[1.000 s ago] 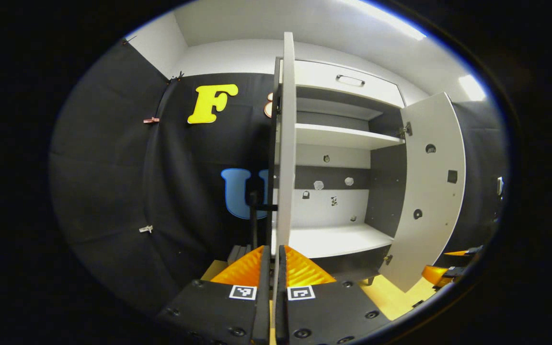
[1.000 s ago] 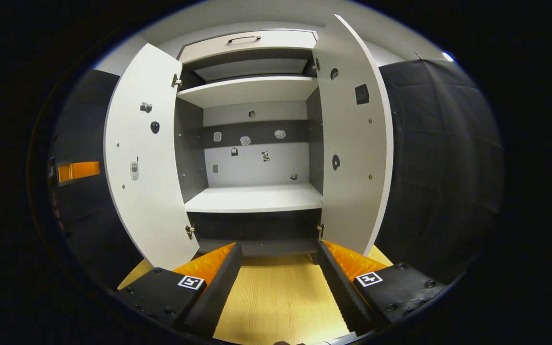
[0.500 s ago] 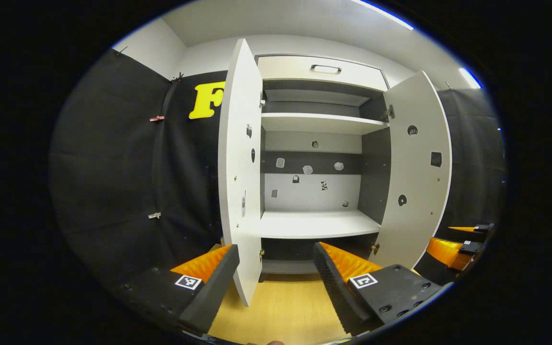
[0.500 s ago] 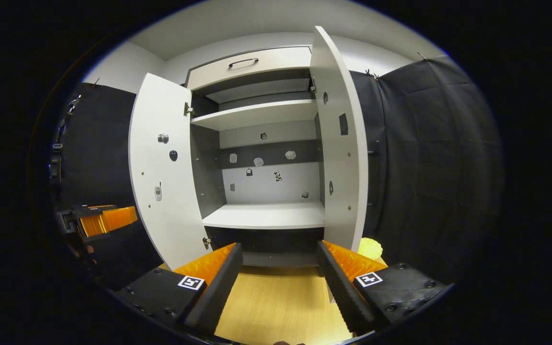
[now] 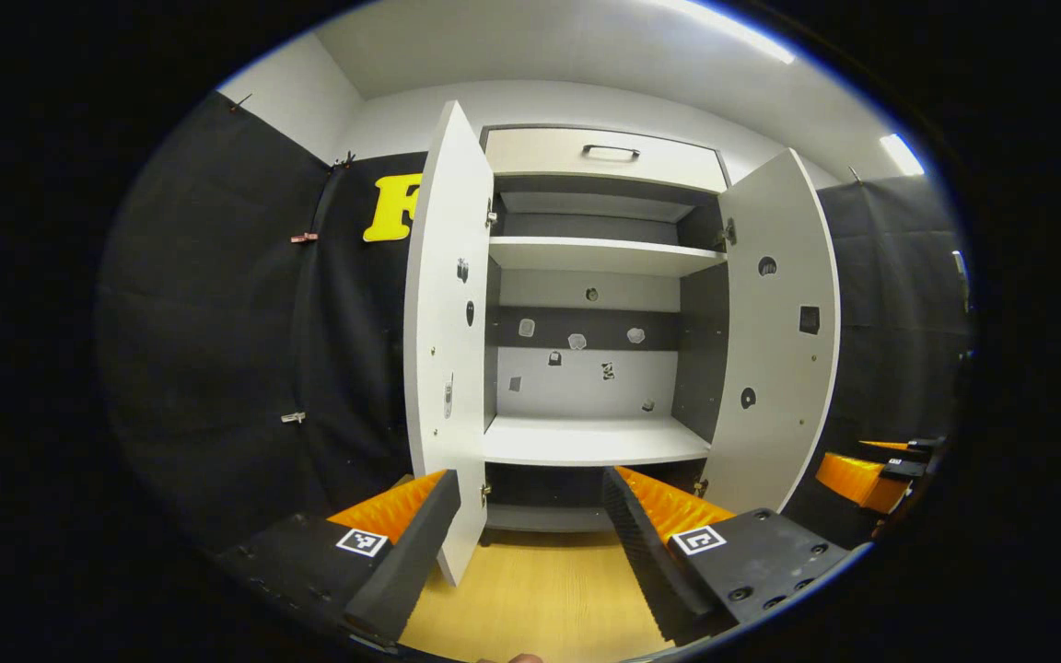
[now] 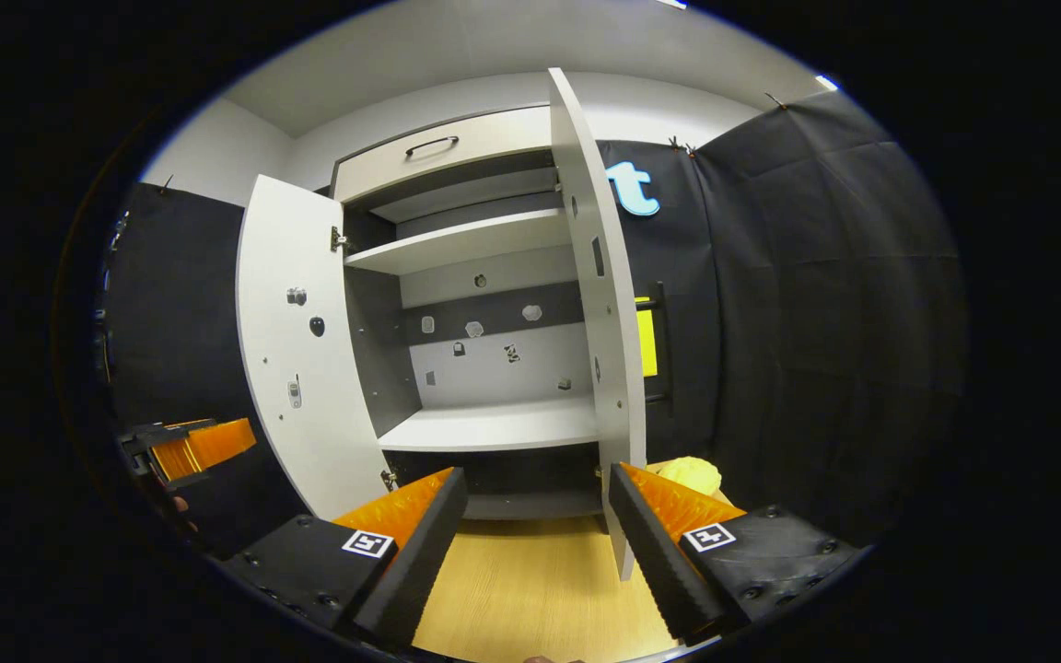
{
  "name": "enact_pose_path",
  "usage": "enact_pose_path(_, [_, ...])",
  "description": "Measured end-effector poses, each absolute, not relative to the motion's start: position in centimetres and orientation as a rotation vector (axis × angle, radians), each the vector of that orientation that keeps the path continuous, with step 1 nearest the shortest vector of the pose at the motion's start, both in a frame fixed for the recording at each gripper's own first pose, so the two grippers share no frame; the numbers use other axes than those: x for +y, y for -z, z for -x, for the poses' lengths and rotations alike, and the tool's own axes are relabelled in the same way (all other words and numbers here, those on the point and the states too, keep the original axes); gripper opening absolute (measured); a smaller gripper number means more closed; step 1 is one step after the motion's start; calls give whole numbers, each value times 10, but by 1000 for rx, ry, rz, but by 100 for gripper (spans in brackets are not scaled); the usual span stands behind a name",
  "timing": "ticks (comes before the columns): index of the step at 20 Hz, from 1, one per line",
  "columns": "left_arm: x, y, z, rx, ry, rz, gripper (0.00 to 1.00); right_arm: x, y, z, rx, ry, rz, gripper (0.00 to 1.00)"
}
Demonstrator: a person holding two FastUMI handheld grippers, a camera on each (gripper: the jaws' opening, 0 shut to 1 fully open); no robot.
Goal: Open the right door of the double-door shoe cabinet with the right hand, and open the left door with the left hand.
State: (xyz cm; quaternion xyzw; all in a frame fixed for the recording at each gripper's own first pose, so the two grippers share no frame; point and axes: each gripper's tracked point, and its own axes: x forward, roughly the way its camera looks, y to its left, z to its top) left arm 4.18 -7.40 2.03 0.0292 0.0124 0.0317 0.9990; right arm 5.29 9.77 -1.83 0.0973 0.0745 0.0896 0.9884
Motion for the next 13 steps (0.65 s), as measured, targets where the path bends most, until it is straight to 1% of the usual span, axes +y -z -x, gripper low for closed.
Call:
enact_pose_path(3, [-60, -16, -43, 20, -65, -79, 96, 106, 20, -48, 150, -155, -178, 98])
enact_pose_path(4, [-57, -14, -44, 18, -60, -85, 96, 105, 29, -57, 153, -146, -173, 98])
enact_pose_path(7, [-46, -9, -50, 9, -59, -94, 96, 115, 38, -56, 170, -139, -172, 98])
enact_pose_path(13, [-41, -3, -60, -16, -31, -101, 96, 125, 37, -61, 132, -120, -154, 98])
